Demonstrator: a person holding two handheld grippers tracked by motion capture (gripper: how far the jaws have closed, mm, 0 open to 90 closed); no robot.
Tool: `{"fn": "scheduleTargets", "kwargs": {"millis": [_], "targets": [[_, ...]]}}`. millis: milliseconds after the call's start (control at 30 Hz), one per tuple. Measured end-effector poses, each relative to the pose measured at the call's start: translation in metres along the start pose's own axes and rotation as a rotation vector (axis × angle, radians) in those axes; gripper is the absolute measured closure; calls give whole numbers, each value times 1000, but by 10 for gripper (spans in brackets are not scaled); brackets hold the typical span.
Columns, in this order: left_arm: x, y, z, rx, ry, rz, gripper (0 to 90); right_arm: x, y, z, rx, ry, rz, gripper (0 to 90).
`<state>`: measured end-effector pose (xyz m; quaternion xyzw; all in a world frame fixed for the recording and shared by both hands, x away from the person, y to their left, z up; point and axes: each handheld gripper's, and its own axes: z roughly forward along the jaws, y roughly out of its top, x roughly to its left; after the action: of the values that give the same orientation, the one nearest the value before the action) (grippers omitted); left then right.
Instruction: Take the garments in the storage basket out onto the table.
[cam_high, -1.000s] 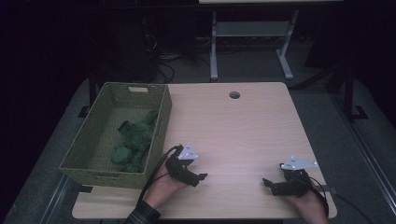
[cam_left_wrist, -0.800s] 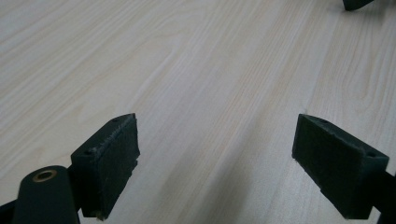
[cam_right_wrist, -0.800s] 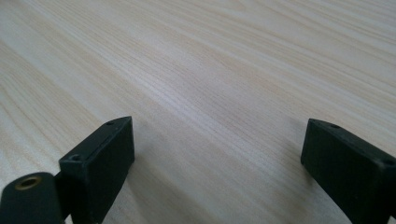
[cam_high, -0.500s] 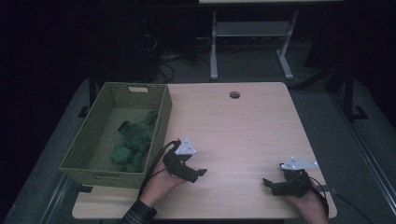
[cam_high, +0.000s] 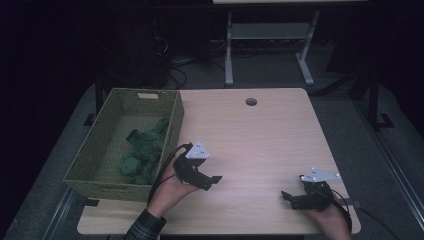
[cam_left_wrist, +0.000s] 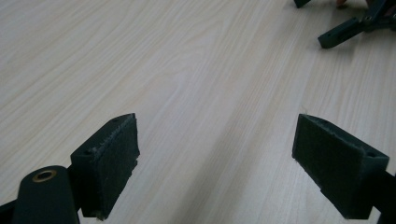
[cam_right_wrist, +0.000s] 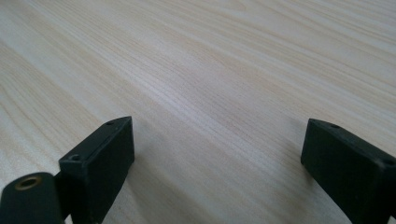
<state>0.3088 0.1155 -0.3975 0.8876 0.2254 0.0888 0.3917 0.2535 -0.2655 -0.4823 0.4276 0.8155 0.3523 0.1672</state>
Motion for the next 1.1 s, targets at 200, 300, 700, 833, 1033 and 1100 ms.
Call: {"fn": "scheduleTargets", "kwargs": {"millis": [200, 300, 700, 833, 1033, 1100], "targets": [[2, 8, -3, -1, -5, 10, 139, 0, 0, 0, 0, 0, 0, 93], [3, 10, -4, -3, -6, 15, 139, 0, 0, 0, 0, 0, 1, 93], [13, 24, -17, -6, -11, 14, 139, 0, 0, 0, -2, -4, 2, 93], [18, 28, -23, -10, -11, 9, 140, 0, 0, 0, -1, -5, 5, 93], [25, 33, -32, 1, -8, 27, 142, 0, 0, 0, -1, -6, 6, 93], [27, 32, -35, -9, -9, 18, 142, 0, 0, 0, -1, -6, 6, 93]]}}
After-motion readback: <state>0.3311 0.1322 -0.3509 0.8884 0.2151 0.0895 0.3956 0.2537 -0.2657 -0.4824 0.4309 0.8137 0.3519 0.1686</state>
